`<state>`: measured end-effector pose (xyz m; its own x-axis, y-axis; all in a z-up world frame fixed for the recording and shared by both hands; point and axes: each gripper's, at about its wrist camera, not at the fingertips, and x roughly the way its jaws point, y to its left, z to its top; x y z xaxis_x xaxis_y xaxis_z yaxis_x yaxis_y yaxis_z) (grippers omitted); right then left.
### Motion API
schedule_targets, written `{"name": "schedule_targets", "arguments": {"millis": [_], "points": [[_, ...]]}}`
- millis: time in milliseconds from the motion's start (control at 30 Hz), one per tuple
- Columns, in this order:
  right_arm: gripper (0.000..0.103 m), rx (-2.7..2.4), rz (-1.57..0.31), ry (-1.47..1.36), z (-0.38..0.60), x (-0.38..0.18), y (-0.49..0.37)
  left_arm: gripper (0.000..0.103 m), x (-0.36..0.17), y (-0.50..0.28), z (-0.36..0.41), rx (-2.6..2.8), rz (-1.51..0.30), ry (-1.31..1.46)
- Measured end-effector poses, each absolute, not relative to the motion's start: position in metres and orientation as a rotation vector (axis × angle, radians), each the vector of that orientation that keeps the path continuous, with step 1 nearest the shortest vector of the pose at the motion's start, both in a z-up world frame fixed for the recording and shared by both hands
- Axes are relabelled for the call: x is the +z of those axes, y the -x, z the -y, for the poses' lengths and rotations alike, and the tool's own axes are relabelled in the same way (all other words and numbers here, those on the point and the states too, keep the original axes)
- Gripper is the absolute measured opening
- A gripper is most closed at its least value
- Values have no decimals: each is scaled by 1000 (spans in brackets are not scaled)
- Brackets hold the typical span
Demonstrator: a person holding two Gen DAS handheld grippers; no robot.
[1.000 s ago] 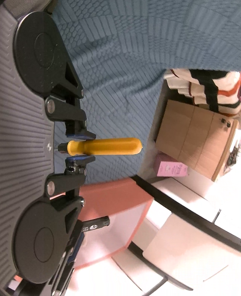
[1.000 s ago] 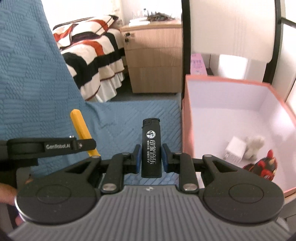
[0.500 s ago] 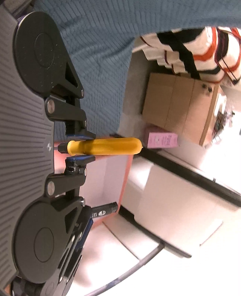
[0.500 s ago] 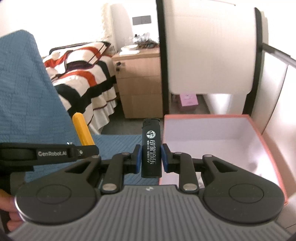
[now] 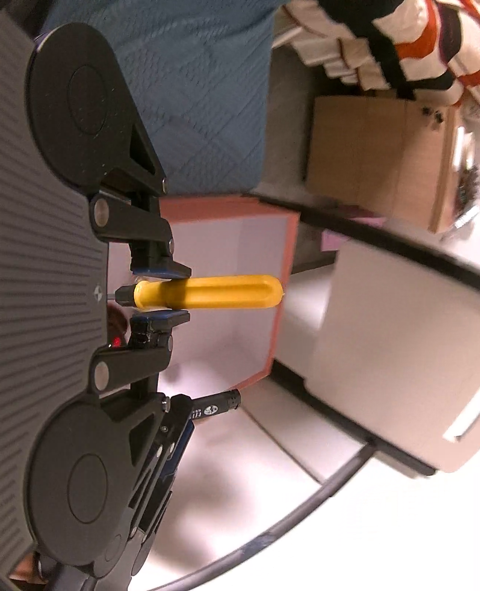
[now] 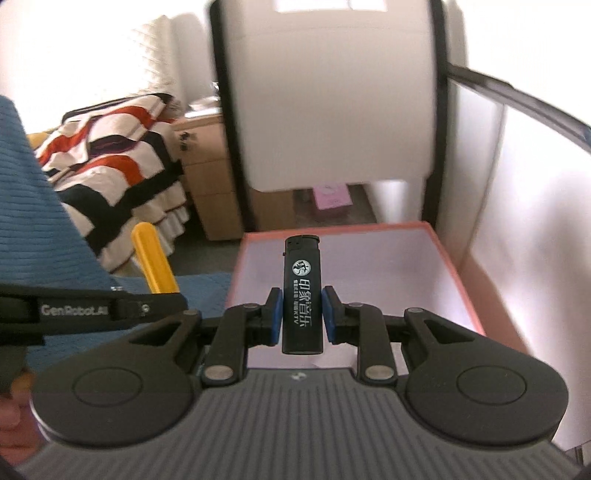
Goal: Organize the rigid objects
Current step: 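Carry the screwdriver and black stick over the pink box with both tools, then open both tools to drop the screwdriver and black stick into the box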
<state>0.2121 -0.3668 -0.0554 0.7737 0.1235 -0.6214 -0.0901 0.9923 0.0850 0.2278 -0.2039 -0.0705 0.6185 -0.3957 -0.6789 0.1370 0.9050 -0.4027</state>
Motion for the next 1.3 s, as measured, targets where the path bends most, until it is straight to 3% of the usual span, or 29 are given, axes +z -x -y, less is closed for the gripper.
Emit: {"name": "schedule_targets", "arguments": {"millis": [567, 967, 1300], "points": [[26, 20, -831, -64, 441, -136, -235, 21, -156, -271, 271, -322, -1034, 314], [26, 55, -892, -94, 449, -167, -246, 21, -177, -285, 278, -296, -1065, 311], [27, 61, -879, -102, 450, -150, -244, 21, -164, -276, 266, -287, -1011, 317]]}}
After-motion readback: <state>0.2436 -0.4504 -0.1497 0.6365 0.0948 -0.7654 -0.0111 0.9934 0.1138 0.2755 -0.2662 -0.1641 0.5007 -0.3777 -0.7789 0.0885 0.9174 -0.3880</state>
